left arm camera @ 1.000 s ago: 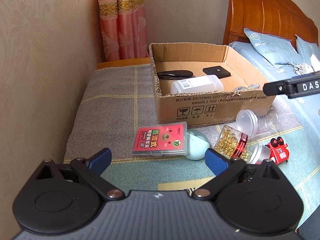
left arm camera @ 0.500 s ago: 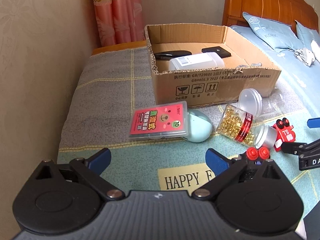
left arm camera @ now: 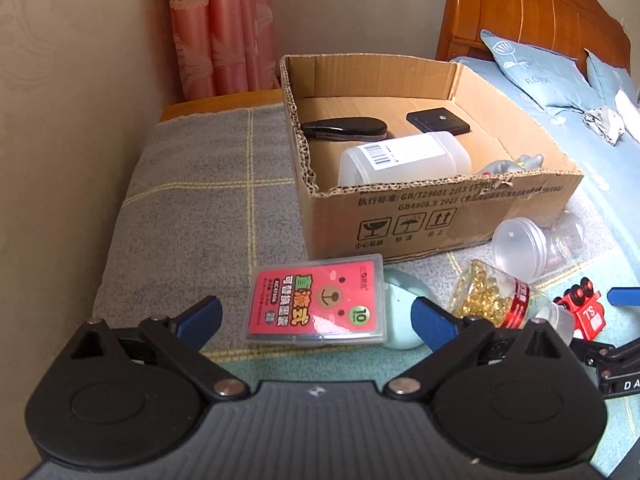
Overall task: Organize rigid objects
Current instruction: 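Grasp the pink card pack with the left tool while right tool approaches red robot, then close the right tool on the red S.L toy robot while the left tool holds the card pack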
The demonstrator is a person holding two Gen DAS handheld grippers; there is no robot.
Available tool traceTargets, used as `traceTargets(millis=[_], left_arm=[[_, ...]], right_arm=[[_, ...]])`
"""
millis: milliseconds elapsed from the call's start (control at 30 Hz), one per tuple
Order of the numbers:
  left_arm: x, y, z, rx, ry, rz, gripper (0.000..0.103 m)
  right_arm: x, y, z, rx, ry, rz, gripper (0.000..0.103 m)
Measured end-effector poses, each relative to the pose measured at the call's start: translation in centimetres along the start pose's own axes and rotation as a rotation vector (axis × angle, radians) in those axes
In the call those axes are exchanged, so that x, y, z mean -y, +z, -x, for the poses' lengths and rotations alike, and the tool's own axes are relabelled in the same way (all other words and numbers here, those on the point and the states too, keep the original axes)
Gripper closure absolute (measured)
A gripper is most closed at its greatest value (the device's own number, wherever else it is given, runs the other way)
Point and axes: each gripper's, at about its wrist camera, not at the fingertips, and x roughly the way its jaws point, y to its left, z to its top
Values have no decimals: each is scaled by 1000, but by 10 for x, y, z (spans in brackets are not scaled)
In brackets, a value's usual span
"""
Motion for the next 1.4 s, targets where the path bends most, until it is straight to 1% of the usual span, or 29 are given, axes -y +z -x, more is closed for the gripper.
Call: traceTargets(millis=[67,133,200,300,433,567,767,900,1100,1233,1300,1367,1400], left_arm=[[-1,3,-8,-3,-2,-15,3],[-2,3,-14,-7,0,-18,6],[-5,3,-18,-19,-23,-12,6],[-11,2,-21,-16,-59,17,6],[-20,2,-24,-25,-104,70,10],[-24,0,-24,-31,-128,101,13],[-19,0,-20,-46,-90,89,13],[-17,-4,-13,-57,-43,81,13],[-12,-26,0,-103,1,104,13],[-3,-41,7,-117,25,75,13],[0,-45,7,-133,36,58,11],[1,-47,1,-181,34,64,8],[2,-48,1,-183,44,54,4]], right_arm=[[0,0,0,4,3,3,0],[-1,0,1,9,6,7,0],[0,0,0,15,8,10,0],[1,1,-1,22,10,11,0],[0,2,-1,22,8,9,0],[0,2,-1,27,8,8,0],[1,0,-2,39,7,7,0],[1,-2,-1,47,9,10,0],[1,-5,1,58,14,16,0],[1,-6,1,64,15,18,0],[1,-6,1,66,15,17,0],[1,-7,2,67,15,17,0],[1,-7,2,67,14,16,0]])
